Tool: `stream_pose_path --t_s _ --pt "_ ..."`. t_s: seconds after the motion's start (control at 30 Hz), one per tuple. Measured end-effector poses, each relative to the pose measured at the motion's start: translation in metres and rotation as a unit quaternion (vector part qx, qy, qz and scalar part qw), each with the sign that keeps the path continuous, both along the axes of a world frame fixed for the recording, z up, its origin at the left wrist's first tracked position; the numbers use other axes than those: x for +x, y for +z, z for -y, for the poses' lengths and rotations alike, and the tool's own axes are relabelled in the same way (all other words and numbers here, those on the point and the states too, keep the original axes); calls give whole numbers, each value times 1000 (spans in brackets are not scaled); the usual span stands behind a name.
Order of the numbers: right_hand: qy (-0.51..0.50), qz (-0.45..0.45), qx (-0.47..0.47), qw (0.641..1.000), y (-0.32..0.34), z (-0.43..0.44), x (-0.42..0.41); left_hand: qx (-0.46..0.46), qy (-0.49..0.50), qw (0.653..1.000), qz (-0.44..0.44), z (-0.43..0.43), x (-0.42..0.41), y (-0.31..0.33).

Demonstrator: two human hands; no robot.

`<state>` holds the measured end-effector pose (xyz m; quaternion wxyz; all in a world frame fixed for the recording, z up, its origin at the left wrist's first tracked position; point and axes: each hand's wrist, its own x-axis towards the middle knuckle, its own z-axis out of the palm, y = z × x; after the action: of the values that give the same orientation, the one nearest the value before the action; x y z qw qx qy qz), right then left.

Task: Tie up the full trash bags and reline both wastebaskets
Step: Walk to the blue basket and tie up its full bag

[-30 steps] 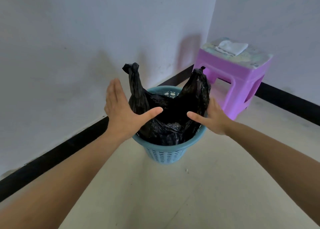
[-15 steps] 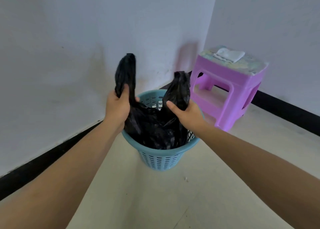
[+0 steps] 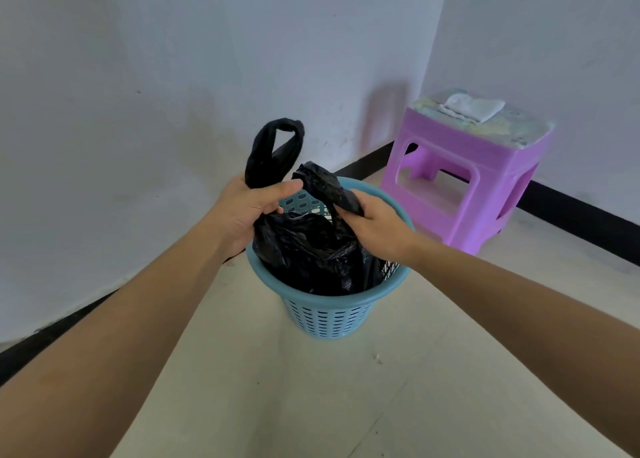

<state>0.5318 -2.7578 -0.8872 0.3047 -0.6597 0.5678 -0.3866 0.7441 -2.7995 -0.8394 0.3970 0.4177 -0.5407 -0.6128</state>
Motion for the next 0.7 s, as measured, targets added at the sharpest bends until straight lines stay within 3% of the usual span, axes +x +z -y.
stream_pose_path --t_s 0.17,0.23,0.33,0.47,0.6,0.7 --pt "45 -21 28 998 7 -12 14 -14 49 999 1 -2 -6 3" --pt "51 -89 53 993 6 -18 17 5 78 996 -32 2 -4 4" --pt "4 -206 18 978 5 -23 11 34 78 993 -82 4 0 5" --pt "-64 -125 22 990 7 -21 0 54 26 993 -97 3 7 2" --pt "-154 3 39 987 13 -23 -10 102 4 977 -185 10 14 1" --pt "-178 65 11 982 16 -20 -9 102 15 981 -164 7 12 0"
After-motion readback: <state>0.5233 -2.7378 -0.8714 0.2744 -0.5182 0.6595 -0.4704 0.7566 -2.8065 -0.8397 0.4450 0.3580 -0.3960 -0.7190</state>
